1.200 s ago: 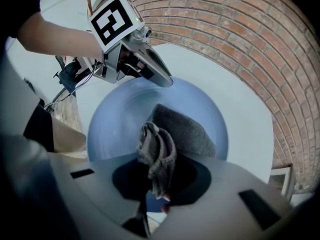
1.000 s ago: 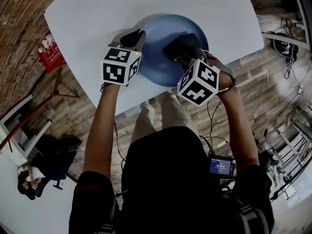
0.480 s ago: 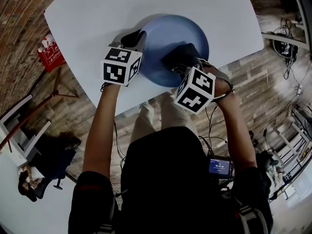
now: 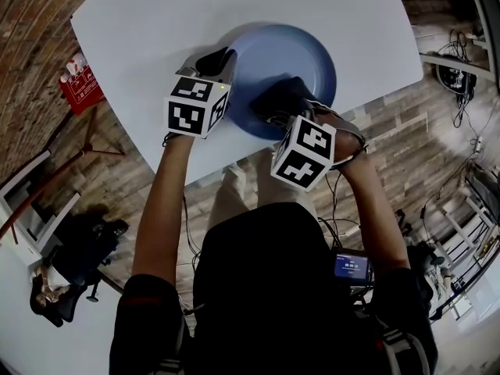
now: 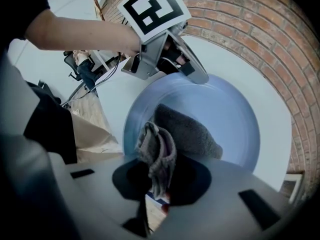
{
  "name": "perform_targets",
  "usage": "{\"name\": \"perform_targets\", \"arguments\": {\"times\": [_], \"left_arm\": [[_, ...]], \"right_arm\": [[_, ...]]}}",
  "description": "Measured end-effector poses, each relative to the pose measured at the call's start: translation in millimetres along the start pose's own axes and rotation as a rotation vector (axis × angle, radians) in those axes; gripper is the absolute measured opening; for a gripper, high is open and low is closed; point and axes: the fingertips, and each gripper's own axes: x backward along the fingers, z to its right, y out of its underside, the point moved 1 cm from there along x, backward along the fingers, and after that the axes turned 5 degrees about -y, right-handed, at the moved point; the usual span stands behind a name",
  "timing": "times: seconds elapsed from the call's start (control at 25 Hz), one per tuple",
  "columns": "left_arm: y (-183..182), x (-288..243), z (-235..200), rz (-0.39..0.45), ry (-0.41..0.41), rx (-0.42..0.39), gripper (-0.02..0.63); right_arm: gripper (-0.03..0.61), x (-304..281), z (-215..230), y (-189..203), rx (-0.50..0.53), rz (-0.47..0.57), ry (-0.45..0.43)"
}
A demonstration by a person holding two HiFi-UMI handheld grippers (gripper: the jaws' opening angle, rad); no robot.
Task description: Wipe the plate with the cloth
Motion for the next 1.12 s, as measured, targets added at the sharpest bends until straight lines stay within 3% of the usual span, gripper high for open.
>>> {"name": "perform_targets", "arguments": {"times": [0.68,1.12], "left_arm": [[2,1,-2,0.002,-0.003,0.001,0.043],[0,0,0,0.002,-0.002,0.000,0.043]], "right_arm": [[0.051,-10,-15,-40,0.038,0.057,-0.038],[0.051,-9,0,-57,0.044,0.078,-0.022]]}}
